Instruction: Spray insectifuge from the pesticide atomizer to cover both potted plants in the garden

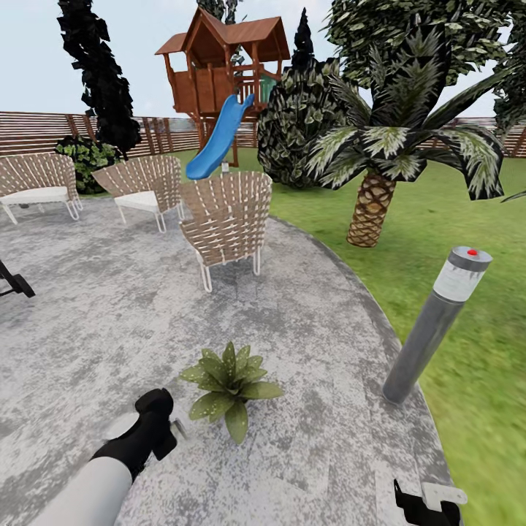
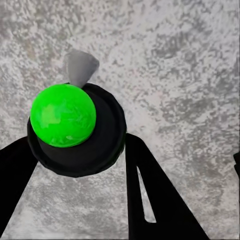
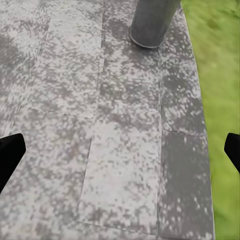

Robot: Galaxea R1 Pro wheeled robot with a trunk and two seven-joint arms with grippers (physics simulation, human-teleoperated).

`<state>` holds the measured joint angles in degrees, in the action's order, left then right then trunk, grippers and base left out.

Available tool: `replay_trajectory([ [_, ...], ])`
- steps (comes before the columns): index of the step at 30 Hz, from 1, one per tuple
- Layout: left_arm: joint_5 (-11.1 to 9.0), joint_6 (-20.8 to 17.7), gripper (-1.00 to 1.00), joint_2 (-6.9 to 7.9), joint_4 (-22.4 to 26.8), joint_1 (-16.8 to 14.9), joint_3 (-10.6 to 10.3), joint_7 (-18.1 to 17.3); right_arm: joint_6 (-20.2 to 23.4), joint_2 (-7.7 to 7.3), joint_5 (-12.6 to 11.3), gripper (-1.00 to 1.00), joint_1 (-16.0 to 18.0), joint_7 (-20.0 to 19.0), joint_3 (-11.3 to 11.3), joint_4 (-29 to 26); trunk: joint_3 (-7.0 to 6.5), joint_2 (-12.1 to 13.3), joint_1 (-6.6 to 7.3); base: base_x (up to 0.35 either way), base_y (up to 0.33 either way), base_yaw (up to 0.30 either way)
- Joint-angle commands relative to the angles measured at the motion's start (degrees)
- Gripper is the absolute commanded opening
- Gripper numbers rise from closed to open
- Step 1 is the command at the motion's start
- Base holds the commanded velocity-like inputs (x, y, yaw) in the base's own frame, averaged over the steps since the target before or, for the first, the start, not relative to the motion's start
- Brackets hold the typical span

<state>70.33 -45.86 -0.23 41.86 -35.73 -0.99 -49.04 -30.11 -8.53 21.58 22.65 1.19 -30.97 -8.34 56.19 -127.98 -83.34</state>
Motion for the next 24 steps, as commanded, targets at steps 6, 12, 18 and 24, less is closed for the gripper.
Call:
replay_trajectory([
  [6,2.7,-6.0,-1.00,-0.09,0.3,-0.1,-3.7,-0.7,-0.2,0.00,0.7,1.00,0.0,0.1,-0.4,0.1,0.05,0.0,0.01,0.007,-0.005,0.000],
  [12,2.7,-6.6,-1.00,-1.33,0.4,-0.3,-3.7,-0.7,-0.2,0.00,0.7,1.00,0.1,0.1,-0.4,0.1,0.05,0.0,0.01,0.141,-0.183,0.000],
  [18,2.7,-6.5,-1.00,-1.60,0.0,0.1,-3.5,-0.8,-0.2,0.00,0.7,1.00,0.0,0.1,-0.4,0.1,0.05,0.0,0.01,0.132,-0.241,0.000],
  [24,2.7,-6.5,-1.00,-1.62,-0.3,0.3,-3.4,-0.6,-0.1,0.00,0.7,1.00,0.1,0.1,-0.4,0.1,0.05,0.0,0.01,-0.109,-0.251,0.000],
])
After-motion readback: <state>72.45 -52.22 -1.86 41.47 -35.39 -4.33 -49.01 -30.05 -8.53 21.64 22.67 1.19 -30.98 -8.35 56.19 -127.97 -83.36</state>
